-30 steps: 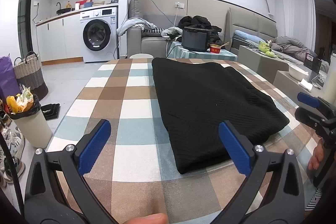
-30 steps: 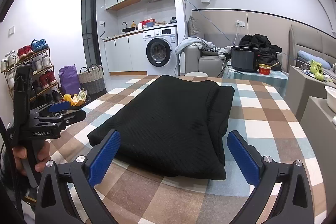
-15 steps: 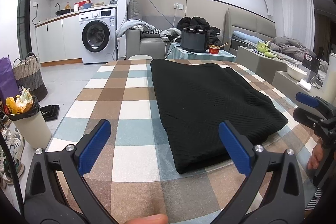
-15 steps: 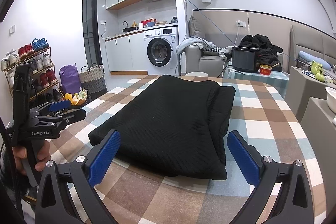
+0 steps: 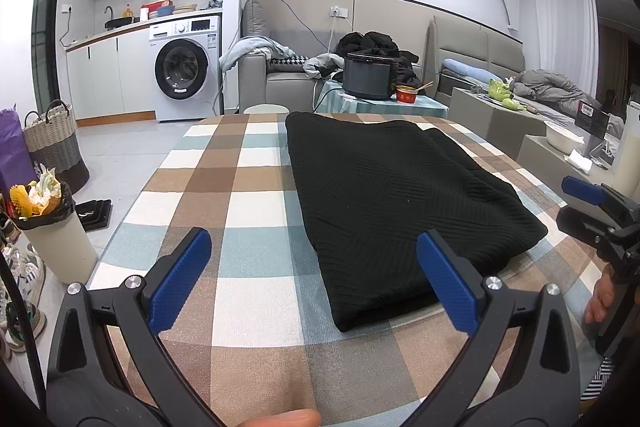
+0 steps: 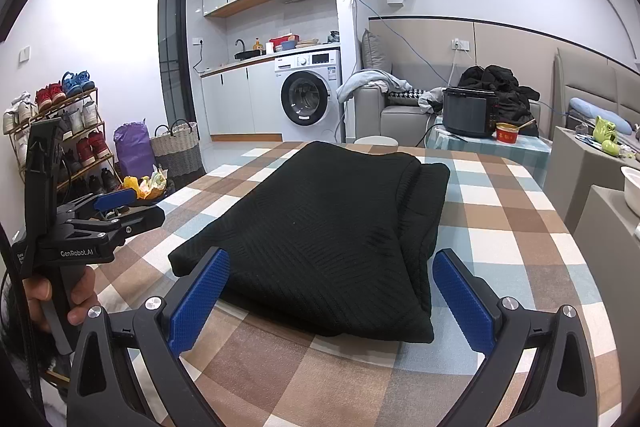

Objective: Fold small clothes

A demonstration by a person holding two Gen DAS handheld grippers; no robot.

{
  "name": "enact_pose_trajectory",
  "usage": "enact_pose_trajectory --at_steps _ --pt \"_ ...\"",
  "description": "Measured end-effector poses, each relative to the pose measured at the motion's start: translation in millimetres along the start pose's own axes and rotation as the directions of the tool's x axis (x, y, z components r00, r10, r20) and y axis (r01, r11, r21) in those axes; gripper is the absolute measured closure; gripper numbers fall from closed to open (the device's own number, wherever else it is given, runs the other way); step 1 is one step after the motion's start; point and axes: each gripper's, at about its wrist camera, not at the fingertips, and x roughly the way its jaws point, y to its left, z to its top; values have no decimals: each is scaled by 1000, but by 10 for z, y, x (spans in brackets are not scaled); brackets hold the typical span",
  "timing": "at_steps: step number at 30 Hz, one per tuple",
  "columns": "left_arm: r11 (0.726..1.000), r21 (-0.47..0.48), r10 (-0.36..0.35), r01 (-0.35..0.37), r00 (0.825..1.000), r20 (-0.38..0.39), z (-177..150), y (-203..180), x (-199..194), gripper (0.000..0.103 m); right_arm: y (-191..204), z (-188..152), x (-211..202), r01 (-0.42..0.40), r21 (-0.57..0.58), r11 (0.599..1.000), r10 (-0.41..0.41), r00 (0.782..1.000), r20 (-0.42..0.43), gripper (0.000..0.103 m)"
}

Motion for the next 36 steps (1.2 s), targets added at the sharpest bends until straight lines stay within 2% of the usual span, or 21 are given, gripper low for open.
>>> enact_pose_trajectory --at_steps 36 --pt "1000 3 -1 1 1000 5 -3 -48 -20 1 -10 -9 2 -3 -3 1000 3 1000 -2 0"
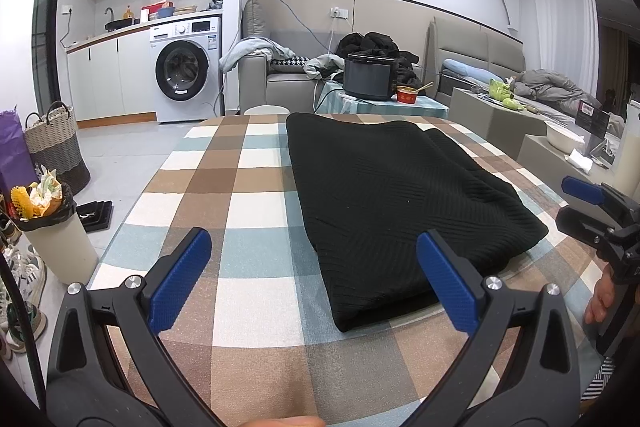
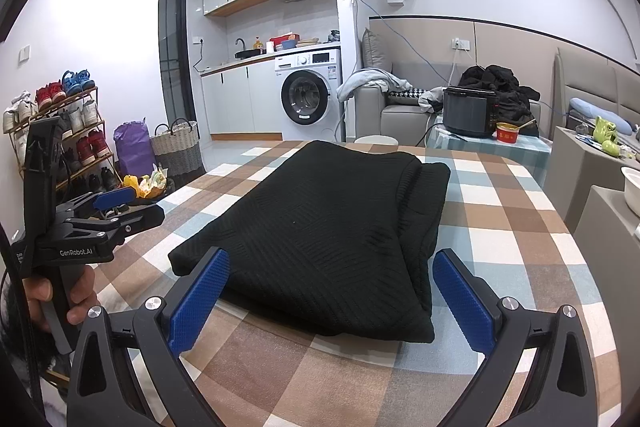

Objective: Fold small clothes

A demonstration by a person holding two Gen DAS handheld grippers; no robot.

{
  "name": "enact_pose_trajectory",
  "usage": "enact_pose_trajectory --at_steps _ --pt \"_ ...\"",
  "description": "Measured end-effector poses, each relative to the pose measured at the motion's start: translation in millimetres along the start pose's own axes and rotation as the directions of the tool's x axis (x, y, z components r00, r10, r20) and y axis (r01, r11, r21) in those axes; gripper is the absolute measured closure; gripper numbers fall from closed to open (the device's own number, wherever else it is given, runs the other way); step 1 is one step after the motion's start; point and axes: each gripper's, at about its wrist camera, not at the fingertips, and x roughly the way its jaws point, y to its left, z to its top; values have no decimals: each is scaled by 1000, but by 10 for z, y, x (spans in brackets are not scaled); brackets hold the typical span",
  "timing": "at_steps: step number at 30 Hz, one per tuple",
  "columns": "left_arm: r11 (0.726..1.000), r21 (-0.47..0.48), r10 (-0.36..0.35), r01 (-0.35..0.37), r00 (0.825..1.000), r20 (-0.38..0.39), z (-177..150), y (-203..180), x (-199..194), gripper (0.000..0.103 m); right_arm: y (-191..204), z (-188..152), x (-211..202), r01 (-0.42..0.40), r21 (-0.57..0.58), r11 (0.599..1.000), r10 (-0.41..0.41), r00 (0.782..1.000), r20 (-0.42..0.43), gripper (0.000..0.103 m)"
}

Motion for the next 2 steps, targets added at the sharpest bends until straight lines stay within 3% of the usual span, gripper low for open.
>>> enact_pose_trajectory --at_steps 2 --pt "1000 -1 0 0 1000 1 0 -5 1 1 1 -1 -1 0 0 1000 0 1000 1 0"
